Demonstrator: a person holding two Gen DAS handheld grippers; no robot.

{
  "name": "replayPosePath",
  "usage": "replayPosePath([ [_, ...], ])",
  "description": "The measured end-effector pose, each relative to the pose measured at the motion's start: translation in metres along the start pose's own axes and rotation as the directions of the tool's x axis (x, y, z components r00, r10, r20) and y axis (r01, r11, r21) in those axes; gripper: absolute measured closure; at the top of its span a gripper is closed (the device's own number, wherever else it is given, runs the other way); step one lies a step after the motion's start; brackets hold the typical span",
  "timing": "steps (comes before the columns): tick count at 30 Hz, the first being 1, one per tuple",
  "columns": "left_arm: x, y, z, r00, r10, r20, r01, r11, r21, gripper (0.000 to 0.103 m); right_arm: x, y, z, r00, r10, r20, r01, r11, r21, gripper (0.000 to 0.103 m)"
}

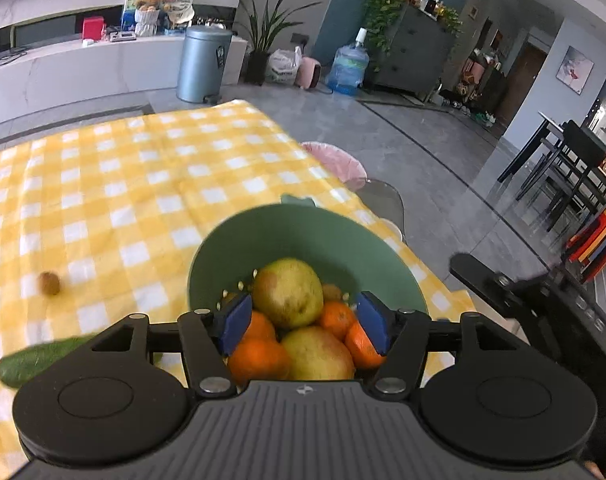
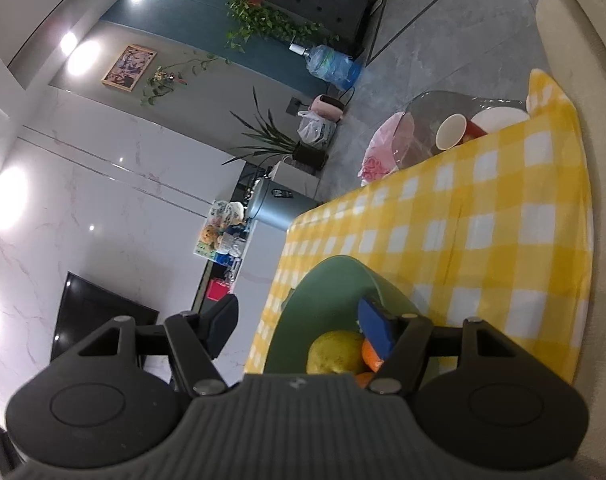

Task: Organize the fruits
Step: 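Open the left tool to drop the kiwi into the colander, then withdraw both tools from the colander back over the loose fruit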

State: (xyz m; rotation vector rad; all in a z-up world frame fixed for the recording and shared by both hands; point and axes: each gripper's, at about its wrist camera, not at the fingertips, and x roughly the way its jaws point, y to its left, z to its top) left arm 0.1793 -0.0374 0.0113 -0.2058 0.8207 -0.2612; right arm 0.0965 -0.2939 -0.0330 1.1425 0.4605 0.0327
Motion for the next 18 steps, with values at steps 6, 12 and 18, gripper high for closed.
replayPosePath([
  [6, -0.027, 0.000, -0.012, 1.000, 0.026, -0.016, -0.026, 0.999, 0.035, 0.031, 0.002, 0.007, -0.004, 0.999, -0.007, -0.037, 0.006, 1.000, -0.026, 0.038],
  [12, -0.062, 0.014, -0.019, 0.998, 0.065, 0.012, -0.065, 0.998, 0.017, 0.031, -0.002, 0.025, -0.015, 0.998, 0.021, -0.063, -0.027, 0.995, -0.094, 0.038],
  [18, -0.095, 0.038, -0.023, 0.993, 0.106, 0.047, -0.103, 0.993, -0.056, 0.031, -0.016, 0.051, -0.028, 0.992, 0.110, -0.065, -0.120, 0.980, -0.162, 0.037],
])
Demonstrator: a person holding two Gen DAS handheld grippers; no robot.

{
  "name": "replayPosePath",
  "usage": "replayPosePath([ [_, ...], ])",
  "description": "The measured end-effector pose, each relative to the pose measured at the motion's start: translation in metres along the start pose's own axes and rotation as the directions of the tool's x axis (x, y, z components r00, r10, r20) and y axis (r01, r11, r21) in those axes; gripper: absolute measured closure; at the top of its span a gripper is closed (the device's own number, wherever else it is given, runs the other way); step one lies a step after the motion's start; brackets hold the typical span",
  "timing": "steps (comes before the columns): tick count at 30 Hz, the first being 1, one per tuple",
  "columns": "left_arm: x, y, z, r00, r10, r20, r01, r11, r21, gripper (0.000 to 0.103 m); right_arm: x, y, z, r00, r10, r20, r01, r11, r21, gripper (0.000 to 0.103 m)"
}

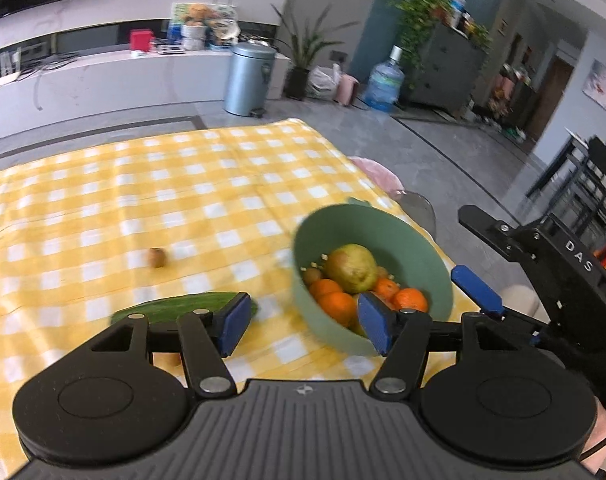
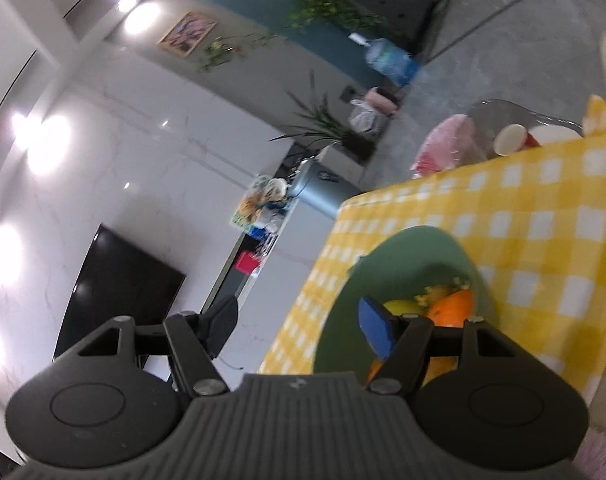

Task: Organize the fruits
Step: 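Withdraw both tools from the colander back over the loose fruit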

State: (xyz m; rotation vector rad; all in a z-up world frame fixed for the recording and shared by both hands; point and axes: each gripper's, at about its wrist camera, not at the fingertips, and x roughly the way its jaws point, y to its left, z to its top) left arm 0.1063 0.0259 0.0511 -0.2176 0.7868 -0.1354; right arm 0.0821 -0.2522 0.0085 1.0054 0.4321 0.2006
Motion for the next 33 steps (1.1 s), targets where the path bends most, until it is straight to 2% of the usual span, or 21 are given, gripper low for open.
replayPosePath([
  [3, -0.013, 0.016, -0.003, 1.000, 0.008, 0.017, -0.007, 0.999, -0.037, 0.030, 0.001, 0.015, -0.008, 0.999, 0.019, -0.031, -0.019, 0.999, -0.029, 0.037],
  [6, -0.025, 0.036, -0.007, 0.998, 0.051, 0.042, -0.047, 0.995, -0.093, 0.030, 0.002, 0.030, -0.017, 0.998, 0.034, -0.061, -0.038, 0.997, -0.065, 0.037],
  [13, -0.038, 0.089, -0.018, 0.988, 0.145, 0.048, -0.130, 0.964, -0.234, 0.029, 0.006, 0.064, -0.044, 0.990, 0.053, -0.132, -0.073, 0.986, -0.151, 0.037],
  [18, -0.038, 0.124, -0.030, 0.990, 0.133, 0.036, -0.115, 0.941, -0.319, 0.029, 0.013, 0.079, -0.064, 0.983, 0.029, -0.179, -0.066, 0.976, -0.206, 0.037],
  [25, -0.032, 0.149, -0.043, 0.989, 0.143, 0.024, -0.126, 0.929, -0.347, 0.029, 0.028, 0.097, -0.091, 0.974, -0.019, -0.226, -0.046, 0.958, -0.281, 0.037],
  [33, -0.018, 0.175, -0.057, 0.994, 0.104, 0.024, -0.086, 0.912, -0.400, 0.029, 0.049, 0.101, -0.115, 0.956, -0.119, -0.269, 0.021, 0.939, -0.343, 0.037],
])
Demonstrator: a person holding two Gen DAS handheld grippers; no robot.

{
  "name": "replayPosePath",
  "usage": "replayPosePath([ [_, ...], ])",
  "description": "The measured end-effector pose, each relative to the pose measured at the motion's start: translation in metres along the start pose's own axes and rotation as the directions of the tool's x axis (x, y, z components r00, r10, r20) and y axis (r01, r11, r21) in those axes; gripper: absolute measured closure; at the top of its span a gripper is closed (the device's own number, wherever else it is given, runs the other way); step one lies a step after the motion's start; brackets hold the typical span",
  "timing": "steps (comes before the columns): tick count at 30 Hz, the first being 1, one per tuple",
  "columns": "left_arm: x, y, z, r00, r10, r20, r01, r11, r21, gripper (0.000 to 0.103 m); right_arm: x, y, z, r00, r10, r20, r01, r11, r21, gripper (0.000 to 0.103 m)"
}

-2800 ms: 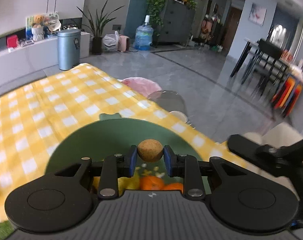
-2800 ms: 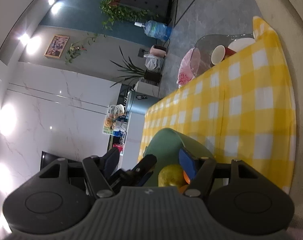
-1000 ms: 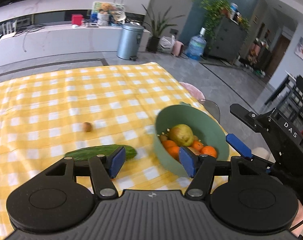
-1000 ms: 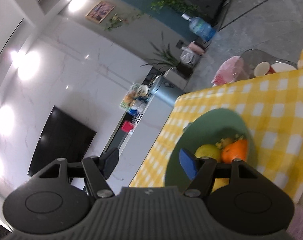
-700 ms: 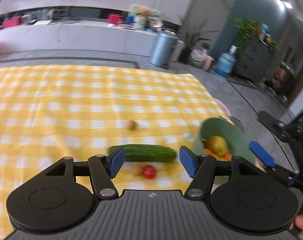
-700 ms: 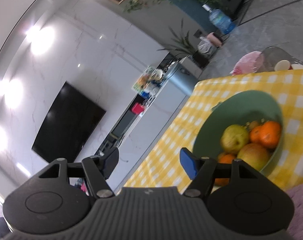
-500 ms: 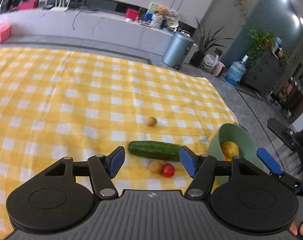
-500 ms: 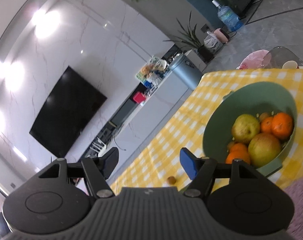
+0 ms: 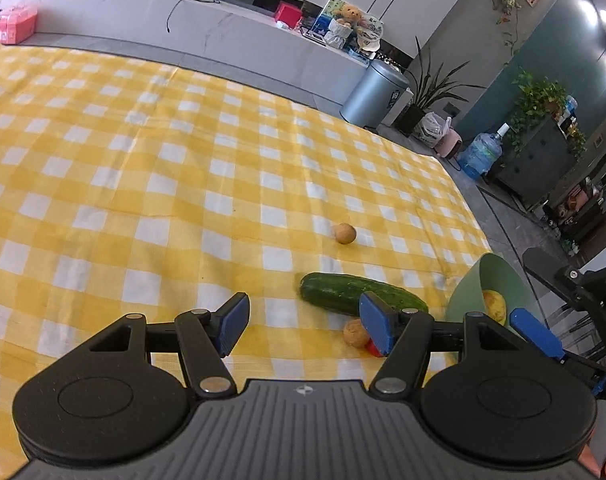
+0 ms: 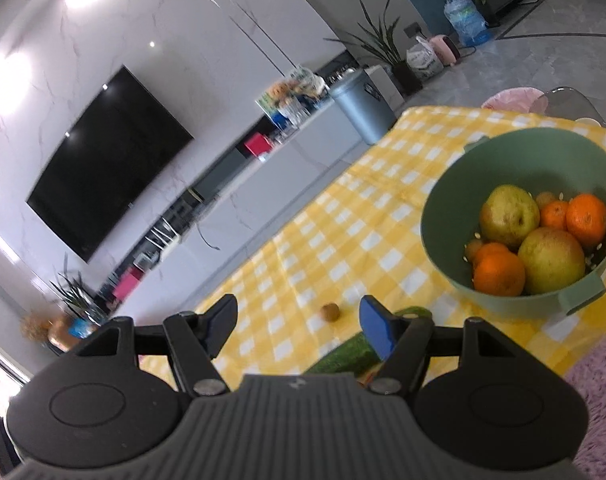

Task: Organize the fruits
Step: 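Withdraw both tools from the colander back over the loose fruit, then grasp the brown kiwi beside the red tomato with the right tool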

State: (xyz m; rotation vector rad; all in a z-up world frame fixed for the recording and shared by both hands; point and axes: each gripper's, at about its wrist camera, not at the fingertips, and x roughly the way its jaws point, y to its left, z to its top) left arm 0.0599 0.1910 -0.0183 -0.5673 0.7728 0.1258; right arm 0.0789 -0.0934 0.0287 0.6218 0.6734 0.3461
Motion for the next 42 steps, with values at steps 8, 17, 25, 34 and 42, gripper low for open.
replayPosePath([
  [8, 0.012, 0.020, -0.001, 1.000, -0.004, 0.013, 0.005, 1.000, -0.024, 0.028, 0.025, -0.005, -0.006, 0.991, -0.113, -0.065, 0.112, 0.993, -0.026, 0.037],
  [17, 0.024, 0.036, 0.000, 0.999, -0.033, -0.007, 0.032, 0.996, -0.082, 0.028, 0.056, -0.026, -0.018, 0.960, -0.212, -0.182, 0.209, 0.977, -0.032, 0.054],
  [25, 0.033, 0.037, -0.001, 0.999, -0.038, -0.028, 0.036, 0.995, -0.088, 0.028, 0.079, -0.009, -0.032, 0.936, -0.249, -0.248, 0.213, 0.963, -0.162, 0.066],
  [34, 0.032, 0.041, -0.001, 0.999, -0.038, -0.018, 0.036, 0.994, -0.100, 0.028, 0.110, 0.035, -0.058, 0.909, -0.321, -0.267, 0.162, 0.861, -0.482, 0.086],
  [42, 0.032, 0.043, 0.000, 1.000, -0.019, -0.013, 0.017, 0.996, -0.092, 0.028, 0.130, 0.055, -0.088, 0.880, -0.446, -0.163, 0.186, 0.641, -0.745, 0.082],
])
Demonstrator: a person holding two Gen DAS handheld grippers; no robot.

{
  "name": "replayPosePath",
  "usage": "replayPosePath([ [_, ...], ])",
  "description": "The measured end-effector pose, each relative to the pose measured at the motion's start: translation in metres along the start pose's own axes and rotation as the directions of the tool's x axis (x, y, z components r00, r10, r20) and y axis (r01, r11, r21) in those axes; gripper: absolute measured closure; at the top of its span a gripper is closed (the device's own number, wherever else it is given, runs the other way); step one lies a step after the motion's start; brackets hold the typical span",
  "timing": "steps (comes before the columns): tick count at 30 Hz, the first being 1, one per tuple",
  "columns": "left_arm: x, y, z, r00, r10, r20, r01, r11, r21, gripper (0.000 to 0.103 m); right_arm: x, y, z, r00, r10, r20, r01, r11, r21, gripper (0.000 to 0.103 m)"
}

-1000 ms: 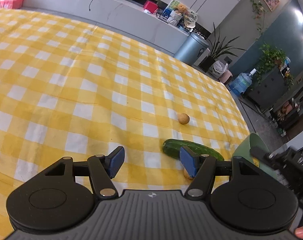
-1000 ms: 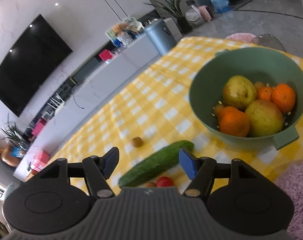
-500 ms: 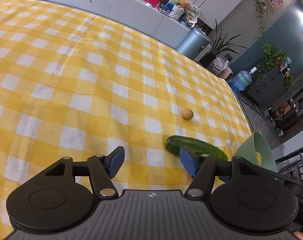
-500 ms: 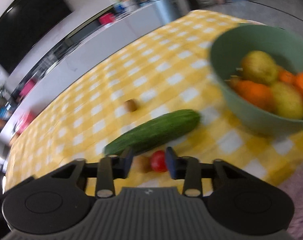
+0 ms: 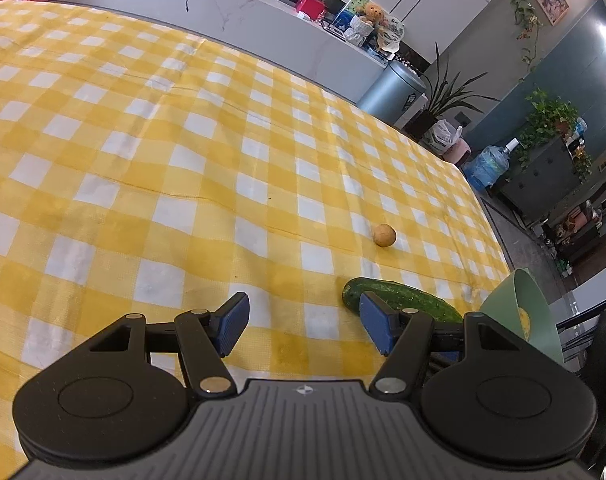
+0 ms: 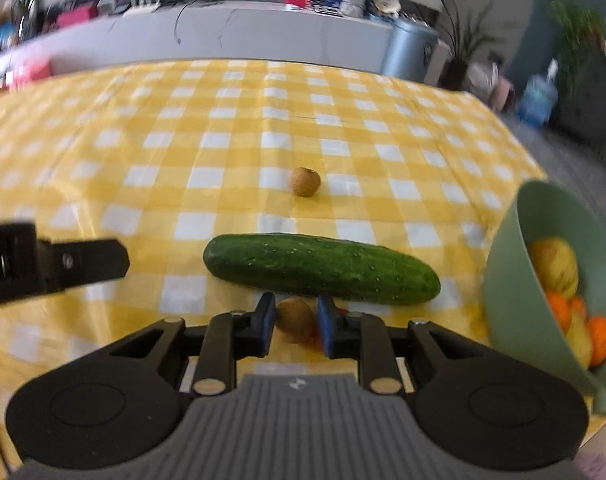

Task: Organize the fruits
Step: 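Grasp the brown kiwi beside the red tomato with the right tool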

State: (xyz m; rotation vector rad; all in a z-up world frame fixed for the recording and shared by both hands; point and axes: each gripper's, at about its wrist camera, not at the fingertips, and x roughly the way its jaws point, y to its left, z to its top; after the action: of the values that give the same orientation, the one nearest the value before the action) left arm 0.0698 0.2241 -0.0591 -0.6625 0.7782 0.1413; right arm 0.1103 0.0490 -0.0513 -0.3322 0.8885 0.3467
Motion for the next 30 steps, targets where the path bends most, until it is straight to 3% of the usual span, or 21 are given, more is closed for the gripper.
replayPosePath([
  [6, -0.001, 0.004, 0.001, 1.000, 0.010, 0.003, -0.010, 1.000, -0.015, 0.028, 0.008, 0.018, -0.001, 0.997, -0.081, 0.005, 0.081, 0.988, -0.130, 0.079],
  [10, -0.001, 0.005, 0.002, 1.000, 0.010, 0.005, -0.009, 1.000, -0.021, 0.028, 0.008, 0.022, -0.004, 0.991, -0.129, 0.024, 0.131, 0.980, -0.149, 0.079],
  [14, 0.000, 0.005, 0.002, 1.000, 0.011, 0.005, -0.011, 1.000, -0.021, 0.028, 0.001, 0.018, -0.004, 0.999, -0.035, 0.040, 0.040, 0.991, -0.131, 0.076],
  [16, 0.000, 0.005, 0.003, 1.000, 0.013, 0.004, -0.013, 1.000, -0.025, 0.028, -0.006, 0.014, -0.003, 0.998, 0.052, 0.047, -0.048, 0.994, -0.098, 0.076],
  [18, 0.000, 0.006, 0.003, 1.000, 0.015, 0.005, -0.014, 0.999, -0.030, 0.028, -0.012, 0.003, -0.001, 0.982, 0.185, 0.043, -0.184, 0.983, -0.019, 0.077],
  [20, -0.001, 0.008, 0.003, 1.000, 0.016, 0.005, -0.015, 0.999, -0.035, 0.028, -0.019, -0.011, 0.001, 0.964, 0.260, 0.062, -0.264, 0.962, 0.067, 0.077],
  [26, -0.001, 0.010, 0.003, 1.000, 0.015, 0.005, -0.015, 0.999, -0.044, 0.028, -0.029, -0.056, 0.006, 0.953, 0.272, 0.136, -0.300, 0.914, 0.273, 0.063],
  [30, -0.001, 0.011, 0.004, 1.000, 0.017, 0.006, -0.017, 0.999, -0.048, 0.028, -0.019, -0.076, 0.002, 0.946, 0.300, 0.124, -0.325, 0.859, 0.396, 0.062],
])
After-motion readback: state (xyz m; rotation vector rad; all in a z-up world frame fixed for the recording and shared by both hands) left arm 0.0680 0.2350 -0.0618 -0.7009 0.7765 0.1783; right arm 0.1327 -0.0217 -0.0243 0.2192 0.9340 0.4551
